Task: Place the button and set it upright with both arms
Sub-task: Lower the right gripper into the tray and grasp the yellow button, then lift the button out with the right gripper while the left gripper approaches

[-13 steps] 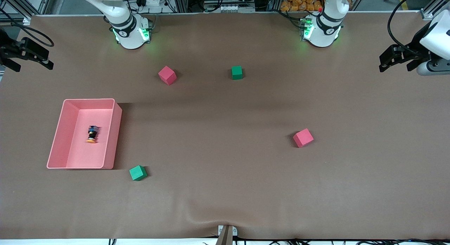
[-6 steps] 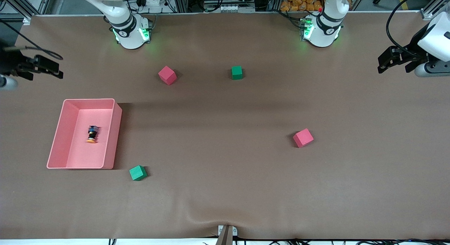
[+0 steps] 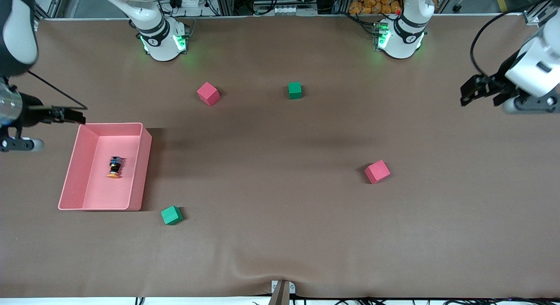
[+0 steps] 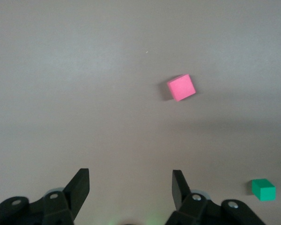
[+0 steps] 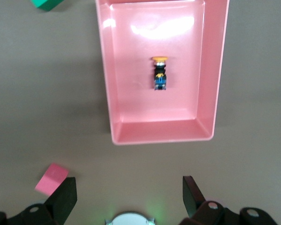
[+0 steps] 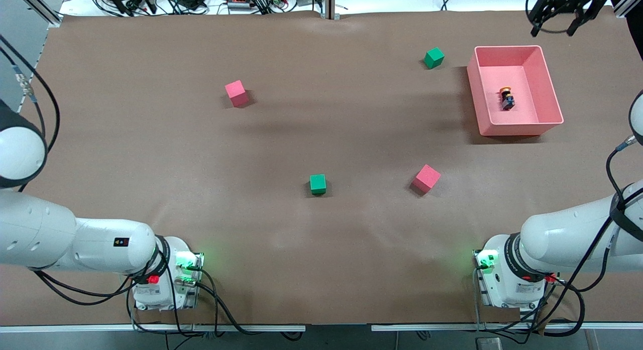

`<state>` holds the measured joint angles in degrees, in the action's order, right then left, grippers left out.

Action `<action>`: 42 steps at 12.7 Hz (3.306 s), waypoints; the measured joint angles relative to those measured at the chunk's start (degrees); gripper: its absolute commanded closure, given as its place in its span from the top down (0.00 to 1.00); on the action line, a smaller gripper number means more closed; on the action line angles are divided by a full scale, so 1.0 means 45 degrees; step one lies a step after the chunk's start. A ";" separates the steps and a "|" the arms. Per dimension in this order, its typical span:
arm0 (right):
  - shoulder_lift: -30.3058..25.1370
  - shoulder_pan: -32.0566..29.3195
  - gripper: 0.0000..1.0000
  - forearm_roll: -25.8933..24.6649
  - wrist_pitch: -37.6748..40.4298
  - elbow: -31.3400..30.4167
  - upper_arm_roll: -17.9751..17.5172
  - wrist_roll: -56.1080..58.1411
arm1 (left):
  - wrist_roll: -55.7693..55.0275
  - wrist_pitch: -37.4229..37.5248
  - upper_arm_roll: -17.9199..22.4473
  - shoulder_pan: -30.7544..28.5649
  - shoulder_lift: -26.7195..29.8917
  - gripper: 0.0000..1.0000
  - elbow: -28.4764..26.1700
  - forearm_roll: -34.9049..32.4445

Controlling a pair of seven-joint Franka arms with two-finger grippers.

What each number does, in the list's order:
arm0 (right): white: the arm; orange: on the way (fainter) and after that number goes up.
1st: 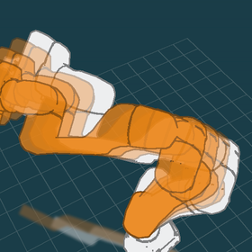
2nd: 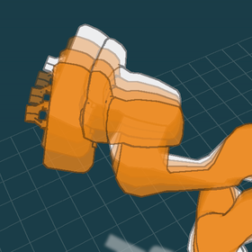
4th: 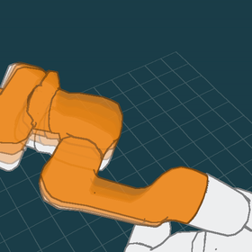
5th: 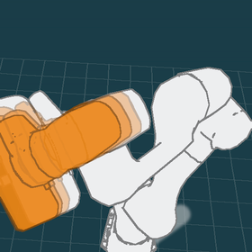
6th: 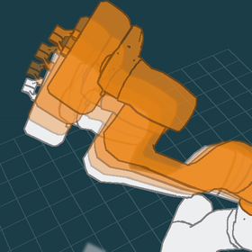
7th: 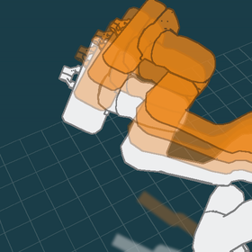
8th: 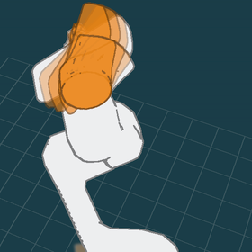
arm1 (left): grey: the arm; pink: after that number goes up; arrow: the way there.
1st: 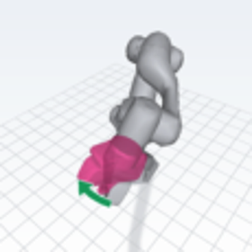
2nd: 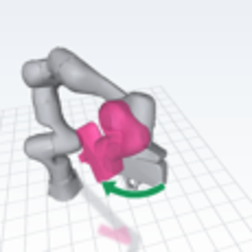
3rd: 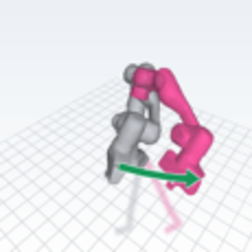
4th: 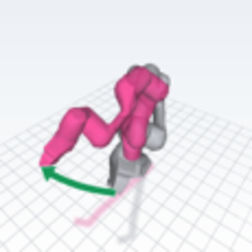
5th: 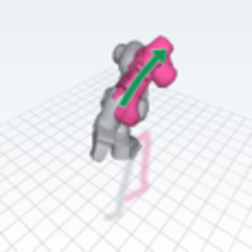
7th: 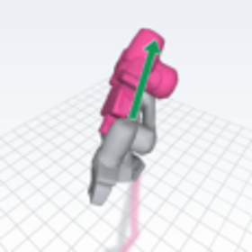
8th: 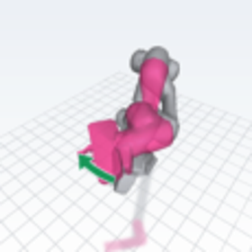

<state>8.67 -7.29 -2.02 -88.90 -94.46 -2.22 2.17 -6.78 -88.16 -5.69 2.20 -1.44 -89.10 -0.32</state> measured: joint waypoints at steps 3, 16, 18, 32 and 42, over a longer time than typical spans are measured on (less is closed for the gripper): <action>0.0203 -0.0313 1.00 -0.0011 -0.2998 -0.2156 0.0011 0.0110 | 0.0000 -0.0518 -0.0091 0.0227 -0.0585 0.80 -0.0003 0.0017; 0.3012 -0.1412 1.00 -0.0013 -1.1066 -0.5808 -0.0063 0.1516 | -0.0126 -0.0679 -0.0378 0.0506 -0.0924 0.80 -0.0009 0.0026; 0.3322 -0.1413 1.00 -0.0007 -1.1387 -0.5793 -0.0065 0.1514 | -0.0207 -0.0702 -0.0380 0.0558 -0.0988 0.80 -0.0009 0.0026; 0.4404 -0.1411 0.00 0.0007 -1.1517 -0.4973 -0.0178 0.1485 | -0.0290 -0.0703 -0.0480 0.0764 -0.1095 0.80 -0.0103 0.0027; 0.4043 0.0881 0.00 0.1968 -0.2813 0.1952 -0.0651 -0.1894 | -0.1075 -0.0704 -0.0525 0.1214 -0.1247 0.80 -0.0217 0.0027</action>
<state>26.86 -3.33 6.84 -101.56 -85.68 -5.15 -6.35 -11.61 -91.33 -8.05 7.67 -7.05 -90.07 -0.20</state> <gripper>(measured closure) 0.665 0.198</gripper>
